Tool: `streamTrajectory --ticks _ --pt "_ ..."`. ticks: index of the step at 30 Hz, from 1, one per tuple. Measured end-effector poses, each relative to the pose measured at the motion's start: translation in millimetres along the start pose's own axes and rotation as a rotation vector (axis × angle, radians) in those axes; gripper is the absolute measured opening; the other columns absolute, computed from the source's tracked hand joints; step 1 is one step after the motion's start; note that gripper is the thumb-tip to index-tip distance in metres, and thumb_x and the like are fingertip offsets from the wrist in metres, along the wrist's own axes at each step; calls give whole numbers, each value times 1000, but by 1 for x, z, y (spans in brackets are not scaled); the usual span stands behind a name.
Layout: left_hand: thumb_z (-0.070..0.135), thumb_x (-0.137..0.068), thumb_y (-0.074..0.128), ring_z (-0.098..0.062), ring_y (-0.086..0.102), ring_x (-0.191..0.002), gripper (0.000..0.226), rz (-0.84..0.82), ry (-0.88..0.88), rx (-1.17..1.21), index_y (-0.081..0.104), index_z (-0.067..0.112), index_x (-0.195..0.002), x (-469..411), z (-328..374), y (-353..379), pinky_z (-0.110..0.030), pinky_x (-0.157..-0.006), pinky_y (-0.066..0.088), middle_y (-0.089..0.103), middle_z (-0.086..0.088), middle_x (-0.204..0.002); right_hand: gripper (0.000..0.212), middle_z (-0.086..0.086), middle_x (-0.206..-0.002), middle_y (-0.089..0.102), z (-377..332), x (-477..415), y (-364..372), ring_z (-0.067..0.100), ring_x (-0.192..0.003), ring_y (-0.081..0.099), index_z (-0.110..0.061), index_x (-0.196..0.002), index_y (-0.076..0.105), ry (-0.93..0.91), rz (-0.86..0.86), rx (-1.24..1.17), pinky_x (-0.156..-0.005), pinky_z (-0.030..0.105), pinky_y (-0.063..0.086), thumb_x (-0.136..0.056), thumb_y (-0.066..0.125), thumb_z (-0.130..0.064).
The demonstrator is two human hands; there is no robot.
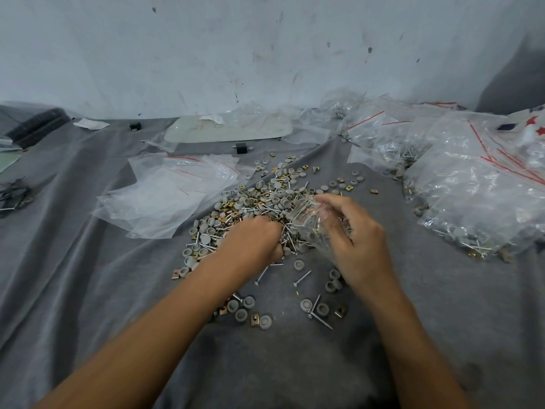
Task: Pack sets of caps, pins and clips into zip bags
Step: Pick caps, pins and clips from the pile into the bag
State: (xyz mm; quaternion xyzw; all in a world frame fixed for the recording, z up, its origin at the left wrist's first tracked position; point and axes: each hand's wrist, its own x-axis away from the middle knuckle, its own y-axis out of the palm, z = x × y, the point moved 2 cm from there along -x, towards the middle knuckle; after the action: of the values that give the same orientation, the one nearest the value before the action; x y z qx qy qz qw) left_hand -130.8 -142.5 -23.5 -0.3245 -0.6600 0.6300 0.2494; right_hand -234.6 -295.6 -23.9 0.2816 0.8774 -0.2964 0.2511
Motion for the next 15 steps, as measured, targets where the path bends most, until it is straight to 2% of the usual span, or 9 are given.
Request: streamTrajectory --ticks 4,9,12,15 --pt "20 -92 55 -29 63 -94 15 -8 -29 76 61 9 -100 7 -5 -1 -39 -76 51 63 -8 -102 24 -16 -120 68 1 0 0 3 -116 62 -23 -125 68 0 -1 4 -98 35 53 -103 57 -22" --pt "27 -100 56 -23 65 -94 17 -8 -13 101 66 12 -103 6 -10 -3 -37 -81 53 69 -3 -99 25 -13 -120 70 1 0 3 6 -115 63 -22 -125 68 -10 -16 5 -97 41 53 -104 56 -24" --pt "24 -100 52 -25 64 -90 19 1 -3 48 64 9 -101 4 -9 -2 -36 -76 51 68 -6 -97 24 -15 -118 69 1 1 4 3 -115 62 -25 -125 68 -10 -20 10 -97 36 53 -104 56 -24" --pt "21 -102 45 -26 62 -89 18 -9 -7 76 58 9 -100 6 -10 2 -39 -79 53 63 -6 -98 24 -14 -118 70 2 1 4 2 -115 62 -25 -124 68 -10 -21 17 -96 29 52 -104 56 -23"
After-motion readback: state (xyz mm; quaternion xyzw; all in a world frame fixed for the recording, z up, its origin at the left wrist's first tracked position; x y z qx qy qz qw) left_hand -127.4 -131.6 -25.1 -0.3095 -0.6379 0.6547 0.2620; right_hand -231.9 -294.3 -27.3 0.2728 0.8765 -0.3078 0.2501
